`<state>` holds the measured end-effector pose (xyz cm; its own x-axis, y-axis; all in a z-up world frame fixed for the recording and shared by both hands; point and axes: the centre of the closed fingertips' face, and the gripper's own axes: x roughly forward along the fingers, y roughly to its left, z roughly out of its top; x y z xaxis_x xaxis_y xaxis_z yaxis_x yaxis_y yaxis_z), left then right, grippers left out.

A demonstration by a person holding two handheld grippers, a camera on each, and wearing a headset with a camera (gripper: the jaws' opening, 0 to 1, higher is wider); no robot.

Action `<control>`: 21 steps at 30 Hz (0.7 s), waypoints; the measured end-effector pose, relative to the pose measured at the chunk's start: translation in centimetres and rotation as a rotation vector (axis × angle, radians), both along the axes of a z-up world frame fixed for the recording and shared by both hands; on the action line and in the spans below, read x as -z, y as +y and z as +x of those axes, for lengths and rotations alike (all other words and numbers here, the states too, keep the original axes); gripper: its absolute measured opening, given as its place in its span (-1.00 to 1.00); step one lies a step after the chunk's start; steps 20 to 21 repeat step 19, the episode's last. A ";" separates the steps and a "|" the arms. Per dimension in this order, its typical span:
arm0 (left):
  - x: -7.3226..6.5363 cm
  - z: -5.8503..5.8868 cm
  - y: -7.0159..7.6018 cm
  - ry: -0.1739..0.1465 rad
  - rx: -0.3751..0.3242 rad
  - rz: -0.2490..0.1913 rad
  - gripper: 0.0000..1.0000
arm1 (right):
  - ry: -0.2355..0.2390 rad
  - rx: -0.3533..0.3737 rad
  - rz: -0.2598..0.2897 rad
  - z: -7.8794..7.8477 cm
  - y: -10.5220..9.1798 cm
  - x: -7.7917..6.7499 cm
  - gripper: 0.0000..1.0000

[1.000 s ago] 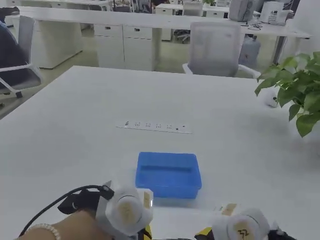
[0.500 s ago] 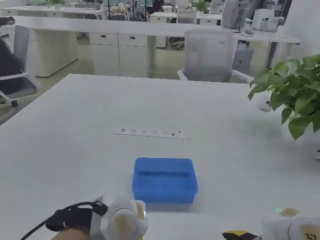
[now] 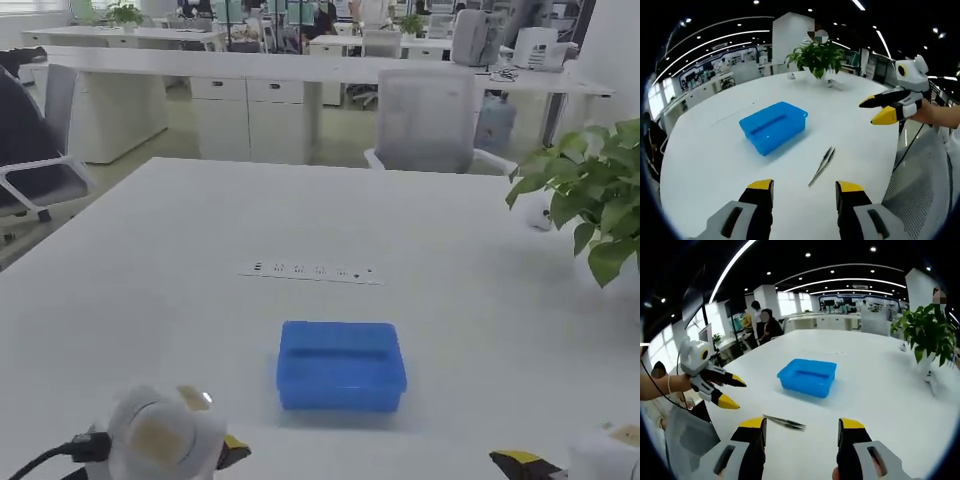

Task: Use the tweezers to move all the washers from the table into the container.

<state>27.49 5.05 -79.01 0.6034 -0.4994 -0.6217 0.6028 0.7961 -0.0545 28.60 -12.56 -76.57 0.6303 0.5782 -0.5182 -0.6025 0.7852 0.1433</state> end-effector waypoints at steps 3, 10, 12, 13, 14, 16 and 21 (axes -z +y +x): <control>-1.2 0.4 1.3 -0.037 -0.120 -0.060 0.37 | -0.026 0.030 0.014 0.4 -0.4 -0.5 0.33; -3.8 0.5 3.7 -0.163 -0.301 -0.136 0.98 | -0.110 0.086 0.003 1.3 -1.5 -1.5 0.79; -3.9 0.3 3.8 -0.167 -0.304 -0.139 0.98 | -0.115 0.089 0.007 1.4 -1.6 -1.5 0.88; -3.8 0.2 3.8 -0.166 -0.308 -0.136 0.98 | -0.112 0.094 0.005 1.4 -1.7 -1.4 0.88; -3.7 0.2 3.8 -0.162 -0.306 -0.123 0.98 | -0.113 0.101 0.004 1.5 -1.9 -1.4 0.88; -3.4 -0.1 3.7 -0.155 -0.296 -0.107 0.98 | -0.124 0.119 0.011 1.7 -2.1 -1.6 0.94; -3.4 -0.2 3.4 -0.162 -0.292 -0.104 0.98 | -0.112 0.124 0.018 1.9 -2.1 -1.4 0.98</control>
